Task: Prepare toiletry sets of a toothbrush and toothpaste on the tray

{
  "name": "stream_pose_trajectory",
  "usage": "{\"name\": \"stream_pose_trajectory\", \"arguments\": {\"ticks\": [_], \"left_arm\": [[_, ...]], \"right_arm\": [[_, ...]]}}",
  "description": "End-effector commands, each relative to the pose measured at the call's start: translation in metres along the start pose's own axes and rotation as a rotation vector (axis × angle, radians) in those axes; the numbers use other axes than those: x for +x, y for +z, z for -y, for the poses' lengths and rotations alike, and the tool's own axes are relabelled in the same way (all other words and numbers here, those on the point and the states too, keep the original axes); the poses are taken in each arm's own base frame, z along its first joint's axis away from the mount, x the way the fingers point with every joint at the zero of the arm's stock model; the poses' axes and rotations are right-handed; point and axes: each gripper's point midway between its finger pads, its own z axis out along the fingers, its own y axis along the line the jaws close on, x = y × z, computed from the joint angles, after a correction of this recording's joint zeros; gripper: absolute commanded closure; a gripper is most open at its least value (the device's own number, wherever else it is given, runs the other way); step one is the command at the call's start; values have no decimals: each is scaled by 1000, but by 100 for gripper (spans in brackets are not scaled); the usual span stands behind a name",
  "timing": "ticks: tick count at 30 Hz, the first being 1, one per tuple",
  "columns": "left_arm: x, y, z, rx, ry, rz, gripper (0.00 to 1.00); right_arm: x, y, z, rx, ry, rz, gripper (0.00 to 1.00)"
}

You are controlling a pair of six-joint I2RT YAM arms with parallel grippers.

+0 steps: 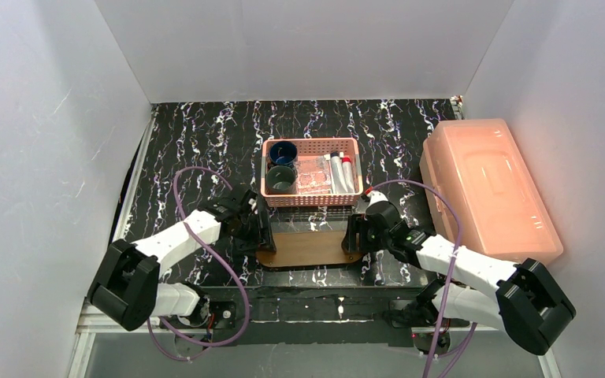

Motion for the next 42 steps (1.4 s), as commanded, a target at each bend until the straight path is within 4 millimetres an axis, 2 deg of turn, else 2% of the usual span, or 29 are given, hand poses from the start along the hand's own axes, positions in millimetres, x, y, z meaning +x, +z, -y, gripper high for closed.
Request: {"name": "stream_pose_trajectory", "arguments": {"ticks": [1, 6, 13, 19, 27, 31, 39, 42], "left_arm": [[3, -6, -4, -16, 7, 14, 34], [-1, -13, -6, -39, 15, 30, 25], [-14, -38, -5, -84, 51, 83, 18], [-32, -71, 8, -77, 101, 157, 13], [-50, -114, 27, -35, 183, 258, 3], [-58, -129, 34, -22, 231, 295, 2], [-68, -141, 44, 6, 293, 343, 2], [-74, -143, 38, -22, 308, 383, 2]], "right_arm": [[1, -4, -5, -1, -6, -3, 27], [-6, -10, -5, 22, -18, 8, 23], [-38, -30, -1, 121, -71, 59, 15], [-72, -46, -9, 155, -115, 114, 12], [-105, -48, -33, 135, -171, 113, 12], [-132, -49, -50, 128, -200, 124, 13], [-170, -39, -79, 115, -232, 141, 16], [-178, -29, -88, 116, -238, 135, 18]]}}
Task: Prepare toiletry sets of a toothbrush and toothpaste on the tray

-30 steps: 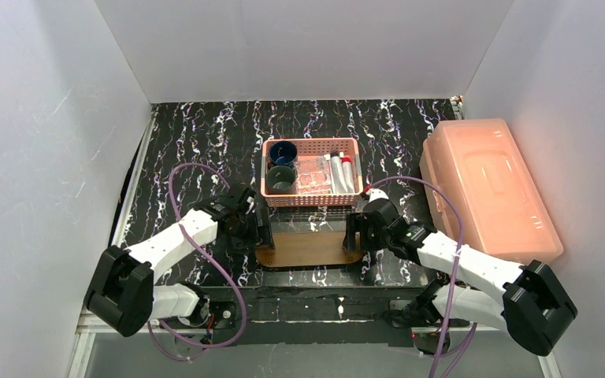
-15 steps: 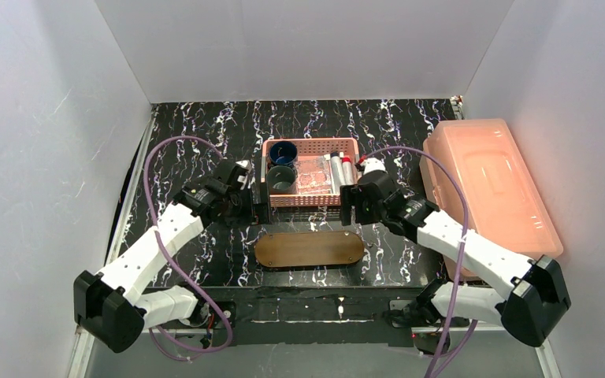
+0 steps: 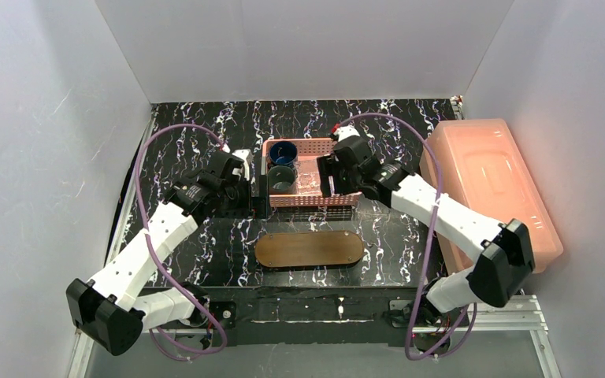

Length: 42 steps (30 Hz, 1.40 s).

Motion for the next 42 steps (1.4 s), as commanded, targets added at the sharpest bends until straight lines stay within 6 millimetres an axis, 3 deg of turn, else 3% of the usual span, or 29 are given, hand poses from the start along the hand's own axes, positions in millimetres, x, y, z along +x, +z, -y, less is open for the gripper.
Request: {"name": "stream_pose_trajectory", "arguments": {"ticks": [1, 9, 22, 30, 34, 42], "left_arm": [[-13, -12, -9, -43, 58, 84, 2], [-16, -7, -28, -104, 80, 187, 2], [-12, -14, -35, -111, 80, 227, 2], [-13, -19, -39, -126, 82, 248, 2], [-12, -21, -39, -124, 82, 255, 2], [-11, -21, -38, -118, 84, 253, 2]], "right_arm": [[-23, 9, -16, -5, -28, 20, 18], [-35, 39, -28, 38, -39, -10, 25], [-36, 82, -36, 78, -23, -33, 41], [-47, 100, -38, 110, -25, -20, 44], [-41, 111, -39, 124, -21, -43, 46], [-37, 115, -35, 142, -2, -42, 49]]}}
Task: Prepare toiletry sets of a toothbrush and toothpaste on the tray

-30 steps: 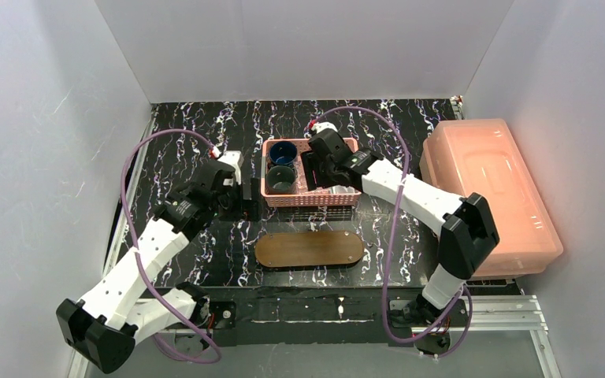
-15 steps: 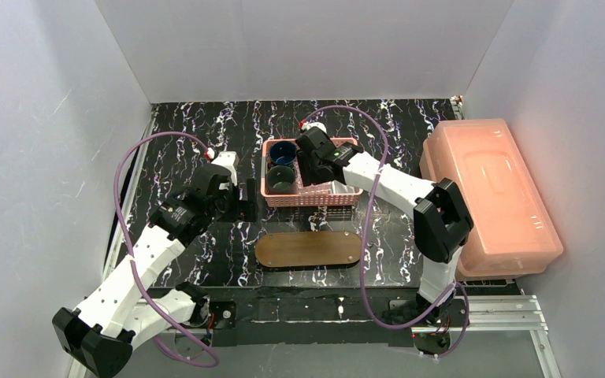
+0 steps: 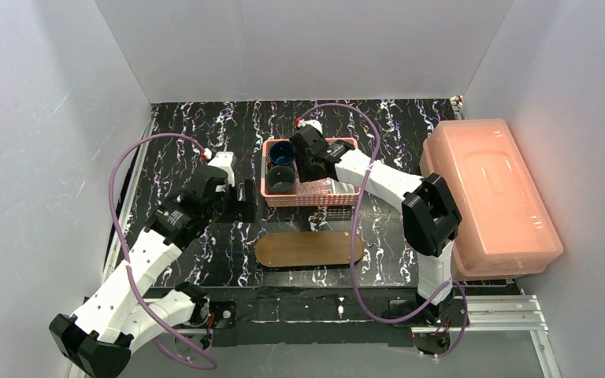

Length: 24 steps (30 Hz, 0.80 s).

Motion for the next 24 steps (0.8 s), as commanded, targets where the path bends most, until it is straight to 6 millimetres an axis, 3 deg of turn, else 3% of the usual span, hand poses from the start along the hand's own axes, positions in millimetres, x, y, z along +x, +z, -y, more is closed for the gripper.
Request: {"name": "stream_pose_trajectory", "arguments": {"ticks": [1, 24], "left_arm": [[3, -2, -5, -17, 15, 2, 2], [3, -2, -4, -15, 16, 2, 2]], "right_arm": [[-14, -4, -1, 13, 35, 54, 50], [12, 16, 4, 50, 81, 6, 61]]}}
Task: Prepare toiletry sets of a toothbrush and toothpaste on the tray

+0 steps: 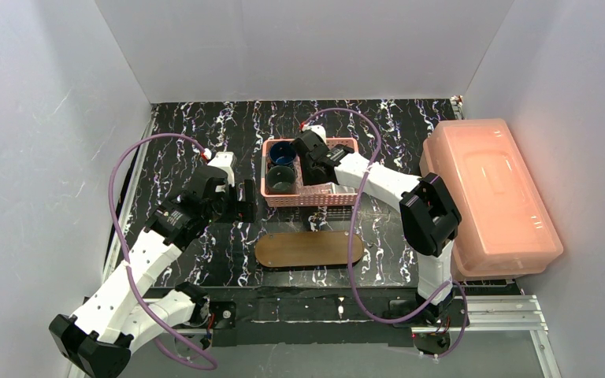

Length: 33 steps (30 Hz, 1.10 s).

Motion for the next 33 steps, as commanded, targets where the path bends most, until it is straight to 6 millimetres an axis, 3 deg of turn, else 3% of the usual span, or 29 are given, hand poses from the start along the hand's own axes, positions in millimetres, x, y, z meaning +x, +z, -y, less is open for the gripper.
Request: {"name": "stream_pose_trajectory", "arguments": {"ticks": [1, 10, 15, 24, 33], "left_arm": [[3, -1, -4, -14, 16, 0, 2], [3, -1, -4, -15, 19, -2, 2], [3, -1, -4, -17, 21, -3, 2], [4, 0, -5, -21, 23, -6, 2], [5, 2, -6, -27, 24, -11, 2]], "right_arm": [[-2, 8, -2, 9, 16, 20, 61], [-1, 15, -4, 21, 0, 5, 66], [-4, 14, -5, 22, 0, 11, 79], [-20, -1, -5, 18, 9, 53, 99], [-42, -28, 1, 20, 35, 135, 99]]}}
